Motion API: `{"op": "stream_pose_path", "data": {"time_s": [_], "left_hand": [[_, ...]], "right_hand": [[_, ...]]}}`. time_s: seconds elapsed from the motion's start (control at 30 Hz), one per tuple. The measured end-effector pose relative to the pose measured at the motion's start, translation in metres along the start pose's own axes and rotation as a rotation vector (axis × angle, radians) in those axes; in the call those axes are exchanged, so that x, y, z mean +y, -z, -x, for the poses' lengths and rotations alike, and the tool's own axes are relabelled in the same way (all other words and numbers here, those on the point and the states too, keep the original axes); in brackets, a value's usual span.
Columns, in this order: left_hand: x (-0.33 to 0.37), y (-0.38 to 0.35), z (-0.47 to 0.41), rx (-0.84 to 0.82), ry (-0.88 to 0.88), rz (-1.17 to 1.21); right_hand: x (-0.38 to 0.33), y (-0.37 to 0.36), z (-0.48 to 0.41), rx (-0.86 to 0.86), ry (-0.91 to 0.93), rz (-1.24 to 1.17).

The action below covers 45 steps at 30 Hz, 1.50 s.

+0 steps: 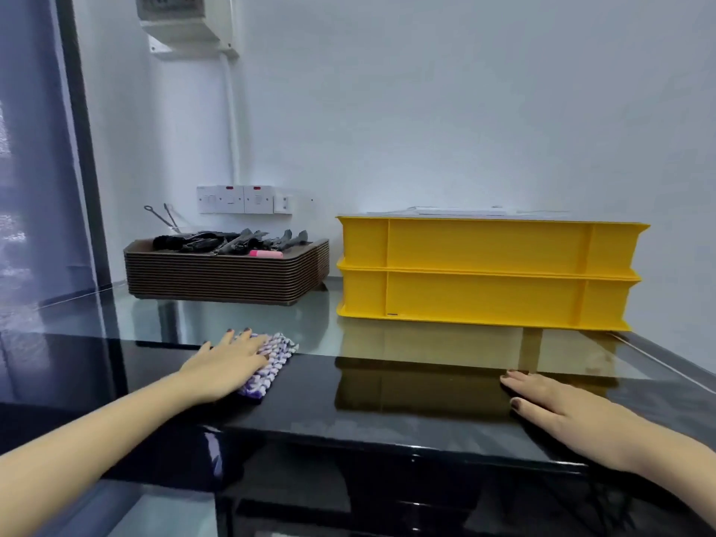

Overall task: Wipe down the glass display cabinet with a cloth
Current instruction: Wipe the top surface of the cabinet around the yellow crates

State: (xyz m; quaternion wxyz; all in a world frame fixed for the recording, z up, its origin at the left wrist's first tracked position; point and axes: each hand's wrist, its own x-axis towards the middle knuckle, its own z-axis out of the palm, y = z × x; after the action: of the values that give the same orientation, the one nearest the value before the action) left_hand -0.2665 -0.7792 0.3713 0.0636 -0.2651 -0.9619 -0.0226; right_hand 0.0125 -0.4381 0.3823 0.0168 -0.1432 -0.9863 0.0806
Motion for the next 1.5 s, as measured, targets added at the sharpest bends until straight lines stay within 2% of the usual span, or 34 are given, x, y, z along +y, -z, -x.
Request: {"op": "stream_pose_path", "data": {"time_s": [0.13,0.2,0.3,0.37,0.47,0.57,0.73,0.87,0.93,1.1,1.17,1.27,1.4,1.5], "left_hand": [[0.057,0.009,-0.022,0.009,0.174,0.078],[0.107,0.011,-0.023,0.004,0.119,0.090],[0.183,0.010,-0.003,-0.026,-0.066,0.170],[0.209,0.005,0.027,0.007,-0.140,0.225],[0.189,0.000,0.069,0.108,-0.132,0.249],[0.130,0.003,0.087,0.176,-0.018,0.172],[0.038,0.013,0.069,0.096,0.364,0.171],[0.053,0.013,0.047,0.061,0.441,0.073],[0.090,0.012,0.033,0.053,0.372,0.072],[0.226,0.013,0.027,-0.022,-0.026,0.194],[0.252,0.008,0.041,-0.023,-0.161,0.196],[0.235,0.000,0.062,0.034,-0.238,0.158],[0.175,0.001,0.068,0.079,-0.165,0.101],[0.136,-0.001,0.050,0.051,-0.126,-0.026]], "right_hand": [[0.033,0.003,0.027,0.093,-0.066,-0.044],[0.037,0.001,0.028,0.135,-0.052,-0.054],[0.037,-0.002,0.025,0.157,-0.033,-0.102],[0.039,-0.001,0.026,0.165,-0.029,-0.114],[0.037,-0.001,0.027,0.144,-0.016,-0.078],[0.036,-0.002,0.027,0.128,0.002,-0.034],[0.037,-0.004,0.023,0.137,0.008,-0.032],[0.036,-0.005,0.021,0.145,0.001,-0.042],[0.035,-0.004,0.021,0.151,-0.004,-0.054],[0.038,-0.002,0.029,0.136,0.001,-0.092],[0.040,-0.002,0.031,0.154,0.000,-0.076],[0.047,0.000,0.039,0.149,-0.032,-0.065],[0.064,0.001,0.055,0.100,-0.054,-0.061],[0.087,0.012,0.056,0.011,-0.109,0.063]]}}
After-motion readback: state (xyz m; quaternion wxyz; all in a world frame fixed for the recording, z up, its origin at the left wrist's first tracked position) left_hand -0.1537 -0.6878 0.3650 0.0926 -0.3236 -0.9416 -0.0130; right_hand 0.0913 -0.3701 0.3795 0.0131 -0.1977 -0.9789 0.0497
